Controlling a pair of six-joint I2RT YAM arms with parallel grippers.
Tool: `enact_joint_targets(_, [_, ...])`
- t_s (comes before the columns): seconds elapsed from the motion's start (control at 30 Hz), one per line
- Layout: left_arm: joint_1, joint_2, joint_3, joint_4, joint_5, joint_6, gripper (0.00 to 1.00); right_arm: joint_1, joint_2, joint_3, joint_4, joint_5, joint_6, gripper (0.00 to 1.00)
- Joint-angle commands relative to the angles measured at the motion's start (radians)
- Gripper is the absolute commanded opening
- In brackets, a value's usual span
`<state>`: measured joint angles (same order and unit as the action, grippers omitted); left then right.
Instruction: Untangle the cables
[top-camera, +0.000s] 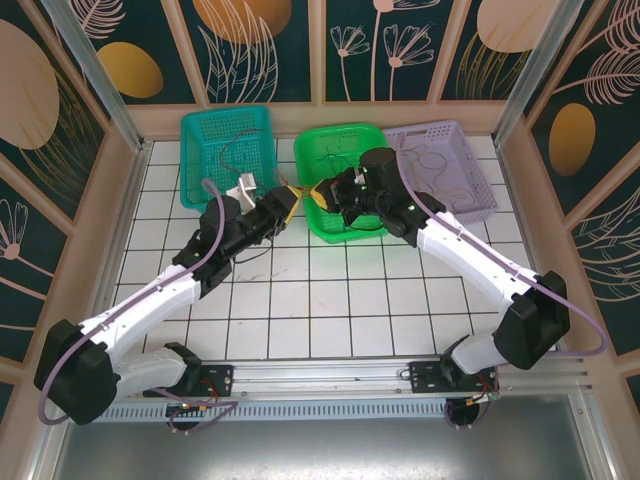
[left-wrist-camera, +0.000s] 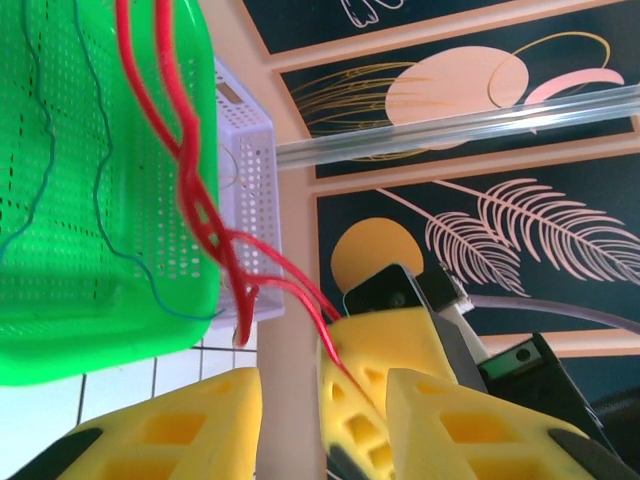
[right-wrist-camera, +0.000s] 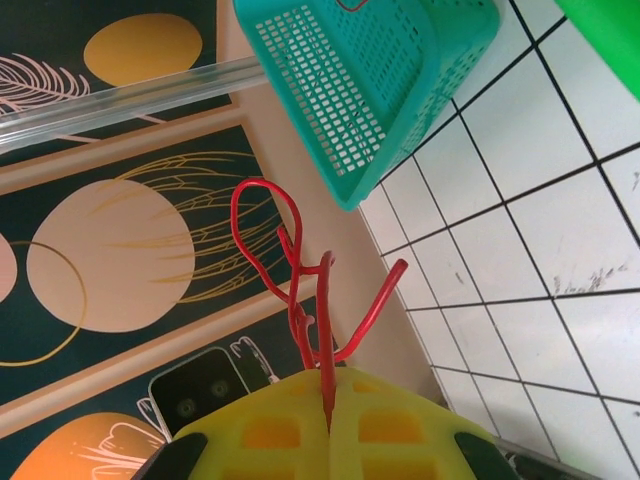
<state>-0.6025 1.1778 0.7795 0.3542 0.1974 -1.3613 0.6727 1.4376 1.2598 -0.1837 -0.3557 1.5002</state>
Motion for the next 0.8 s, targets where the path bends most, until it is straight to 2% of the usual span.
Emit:
enact_joint_targets(0.0, [-0.004,0.022,0.038,-0.010,-0.033,0.075,0.37,0.012,-0.040,-0.029,0.050,0.011,0.056,0.00])
enact_joint_targets(0.1, [-0.004,0.054,0.062,-0.024,-0.025,0.110,0.31,0.017,-0.053,-0.049,0.069,0.015,0.078,0.00])
enact_joint_targets(0.17, [-0.004,0.065,0.088,-0.070,-0.033,0.157,0.31,0.016,-0.059,-0.049,0.058,0.022,0.077,0.00])
enact_joint_targets(0.33, [-0.004,0.042,0.122,-0.195,-0.079,0.257,0.42,0.011,-0.075,-0.050,0.031,0.042,0.079,0.00])
enact_joint_targets(0.43, [-0.005,0.030,0.121,-0.252,-0.098,0.313,0.44,0.008,-0.075,-0.047,0.025,0.046,0.091,0.00])
enact_joint_targets(0.5, [-0.005,0.030,0.112,-0.247,-0.098,0.332,0.43,0.007,-0.069,-0.050,0.039,0.030,0.113,0.00])
enact_joint_targets(0.63, [-0.004,0.057,0.128,-0.208,-0.086,0.351,0.36,0.008,-0.055,-0.039,0.050,0.014,0.129,0.00])
enact_joint_targets(0.77, [-0.004,0.084,0.145,-0.167,-0.079,0.345,0.35,0.007,-0.054,-0.037,0.050,0.006,0.134,0.00])
